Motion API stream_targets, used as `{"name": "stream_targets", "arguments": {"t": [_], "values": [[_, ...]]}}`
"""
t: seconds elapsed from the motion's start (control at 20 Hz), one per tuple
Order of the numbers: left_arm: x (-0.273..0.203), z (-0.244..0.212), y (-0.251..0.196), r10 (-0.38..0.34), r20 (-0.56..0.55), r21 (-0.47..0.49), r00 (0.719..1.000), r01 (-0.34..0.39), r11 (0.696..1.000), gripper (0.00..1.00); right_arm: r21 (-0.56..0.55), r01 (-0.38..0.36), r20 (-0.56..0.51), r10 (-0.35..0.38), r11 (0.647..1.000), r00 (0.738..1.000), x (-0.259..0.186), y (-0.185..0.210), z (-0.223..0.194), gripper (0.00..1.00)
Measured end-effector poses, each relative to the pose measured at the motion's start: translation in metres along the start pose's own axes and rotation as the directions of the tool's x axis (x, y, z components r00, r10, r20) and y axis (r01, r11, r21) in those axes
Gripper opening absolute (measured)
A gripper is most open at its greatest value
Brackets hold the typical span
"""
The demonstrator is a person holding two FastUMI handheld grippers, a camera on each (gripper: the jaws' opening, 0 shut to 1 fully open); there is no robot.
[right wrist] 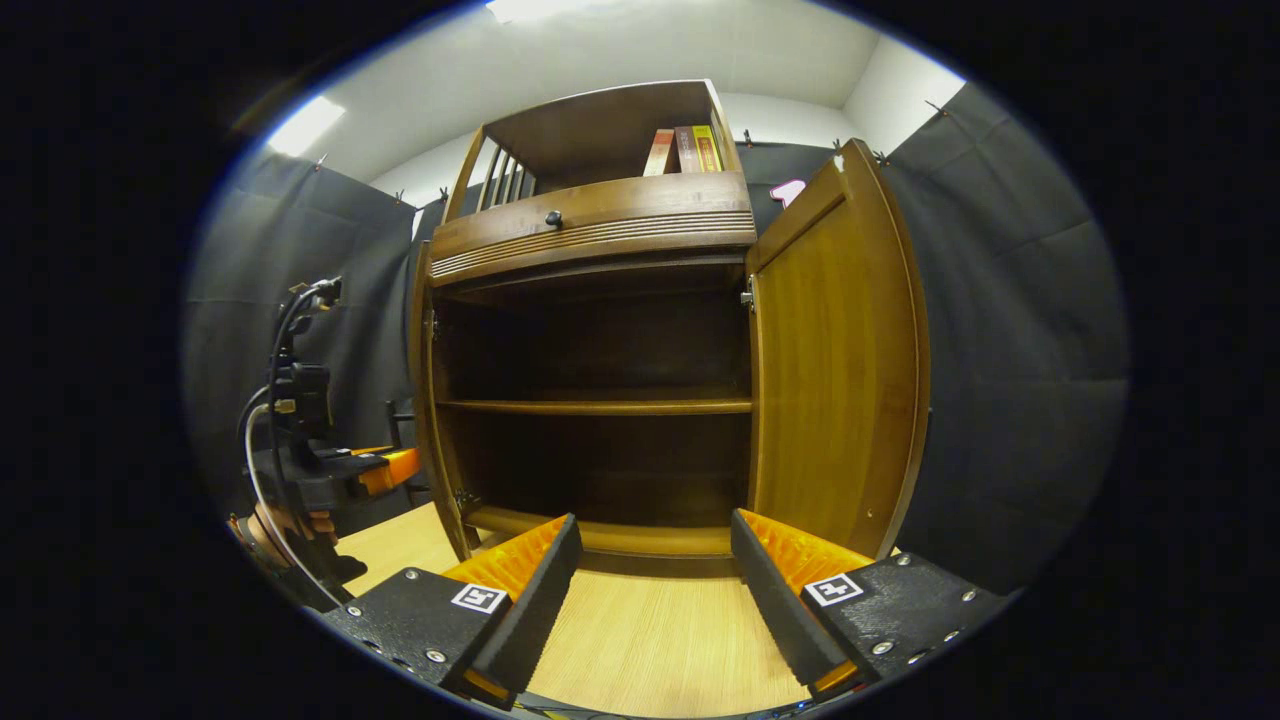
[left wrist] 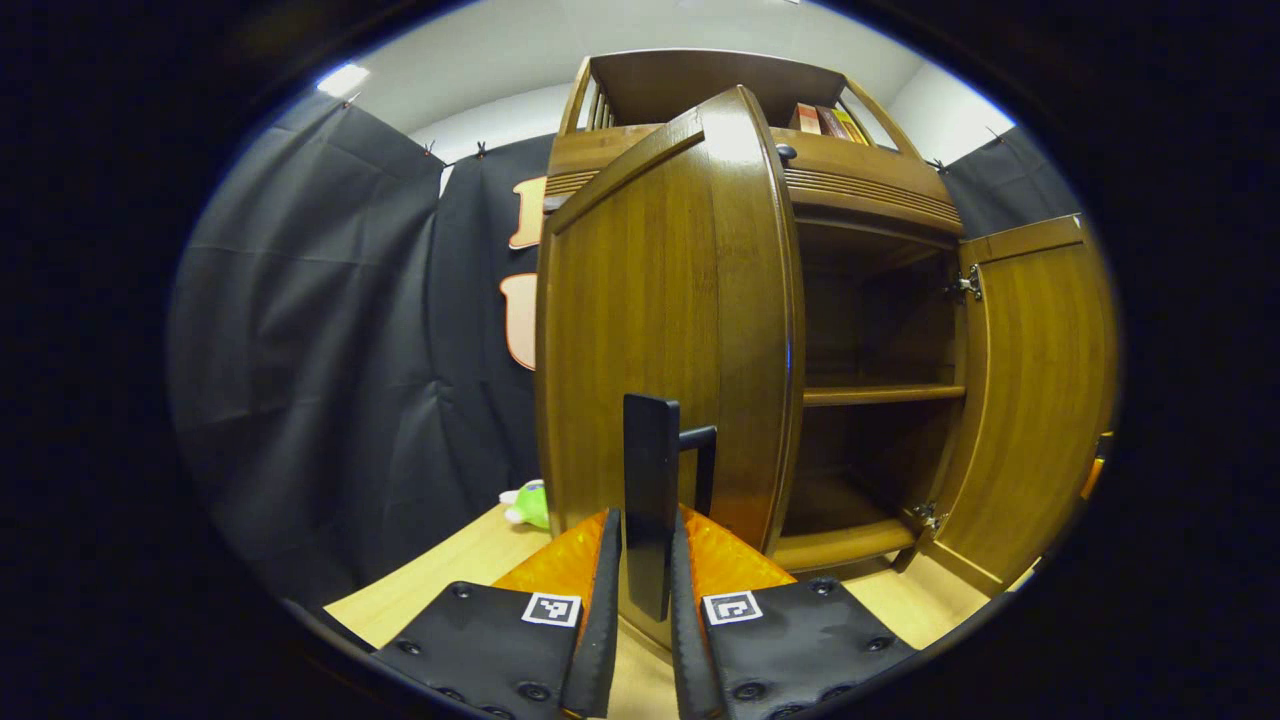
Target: Open the right door of the double-door shoe cabinet with the right hand, and open the left door with the left hand.
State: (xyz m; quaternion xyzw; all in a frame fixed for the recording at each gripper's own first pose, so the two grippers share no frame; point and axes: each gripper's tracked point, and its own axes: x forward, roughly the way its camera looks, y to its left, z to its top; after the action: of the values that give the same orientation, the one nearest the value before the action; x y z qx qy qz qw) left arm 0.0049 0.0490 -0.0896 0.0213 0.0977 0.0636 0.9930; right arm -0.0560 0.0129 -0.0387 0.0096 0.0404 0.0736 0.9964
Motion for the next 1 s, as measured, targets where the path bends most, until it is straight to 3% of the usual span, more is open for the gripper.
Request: {"name": "stream_targets", "arguments": {"t": [0.15, 0.3, 0.65, 0.75, 0.8, 0.95, 1.0], "values": [[-0.011, -0.001, 0.023, 0.012, 0.006, -0.005, 1.0, -0.012, 1.0, 0.3, -0.002, 0.0, -0.003, 0.0, 1.0, 1.0, 0.001, 0.007, -0.004, 0.93], [-0.017, -0.003, 0.036, -0.016, 0.011, 0.008, 1.0, 0.016, 1.0, 0.18, 0.003, -0.006, -0.009, 0.006, 1.0, 1.0, 0.002, 0.015, -0.006, 0.93], [-0.023, -0.002, 0.086, -0.054, 0.019, 0.023, 0.998, 0.054, 0.998, 0.18, -0.023, 0.011, -0.013, -0.011, 1.0, 1.0, 0.004, 0.03, -0.01, 0.92], [-0.023, -0.001, 0.099, -0.096, 0.028, 0.016, 0.995, 0.096, 0.995, 0.18, -0.029, 0.03, 0.0, -0.03, 0.999, 1.0, 0.007, 0.035, -0.009, 0.87], [-0.022, -0.001, 0.105, -0.126, 0.03, 0.01, 0.992, 0.125, 0.992, 0.18, -0.028, 0.038, 0.006, -0.038, 0.999, 0.999, 0.008, 0.037, -0.008, 0.93], [-0.014, 0.0, 0.127, -0.193, 0.04, 0.025, 0.98, 0.192, 0.981, 0.17, -0.028, 0.064, 0.022, -0.063, 0.998, 0.998, 0.009, 0.045, -0.007, 0.93], [-0.011, -0.001, 0.14, -0.201, 0.036, 0.026, 0.979, 0.2, 0.979, 0.12, -0.032, 0.069, 0.025, -0.068, 0.997, 0.997, 0.008, 0.047, -0.007, 0.92]]}}
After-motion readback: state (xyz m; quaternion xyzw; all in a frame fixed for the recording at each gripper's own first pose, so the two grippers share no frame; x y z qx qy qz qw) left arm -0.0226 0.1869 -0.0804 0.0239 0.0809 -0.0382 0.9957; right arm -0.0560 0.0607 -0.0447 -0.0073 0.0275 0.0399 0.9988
